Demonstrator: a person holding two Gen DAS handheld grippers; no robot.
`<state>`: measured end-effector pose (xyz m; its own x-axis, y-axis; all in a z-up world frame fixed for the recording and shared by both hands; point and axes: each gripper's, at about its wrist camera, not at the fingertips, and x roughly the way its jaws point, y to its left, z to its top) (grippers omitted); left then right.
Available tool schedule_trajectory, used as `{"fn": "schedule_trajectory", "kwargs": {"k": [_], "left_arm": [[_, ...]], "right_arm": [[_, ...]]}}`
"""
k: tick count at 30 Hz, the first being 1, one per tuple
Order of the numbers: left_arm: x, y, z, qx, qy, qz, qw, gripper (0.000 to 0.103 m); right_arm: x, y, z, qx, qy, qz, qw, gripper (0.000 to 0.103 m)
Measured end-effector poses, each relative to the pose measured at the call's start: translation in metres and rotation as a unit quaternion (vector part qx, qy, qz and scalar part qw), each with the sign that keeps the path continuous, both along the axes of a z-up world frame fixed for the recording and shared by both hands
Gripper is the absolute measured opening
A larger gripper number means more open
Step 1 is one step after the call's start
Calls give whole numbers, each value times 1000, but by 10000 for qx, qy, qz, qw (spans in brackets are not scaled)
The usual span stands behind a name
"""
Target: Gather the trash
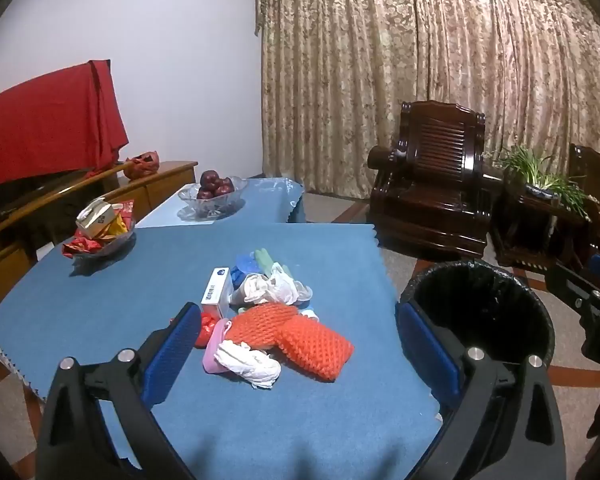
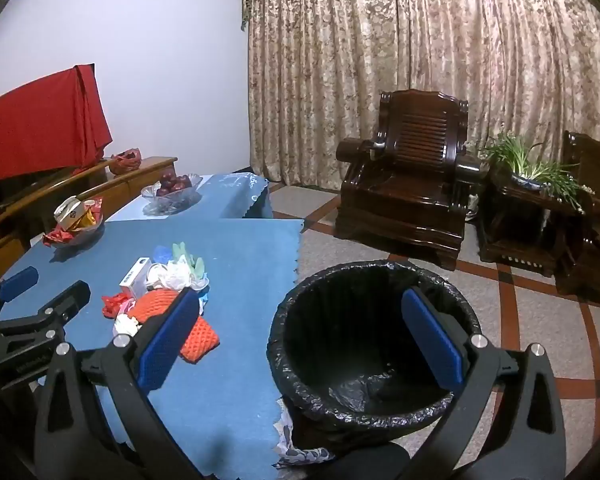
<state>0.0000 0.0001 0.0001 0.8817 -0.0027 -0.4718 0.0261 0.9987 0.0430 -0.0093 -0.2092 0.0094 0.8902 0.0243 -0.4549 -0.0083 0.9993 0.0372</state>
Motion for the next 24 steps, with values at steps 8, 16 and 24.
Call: {"fn": "schedule_trajectory", "kwargs": {"k": [8,16,24], "left_arm": [[0,0,0,-5,-25,2,10000,97],[0,0,0,-7,-26,-12,10000,97],[0,0,0,-8,-27,-11,10000,97]], "right_arm": [[0,0,0,4,5,-4,10000,98],[1,-1,-1,0,17,1,10000,98],[1,-1,0,-3,12,-9,10000,98]]}}
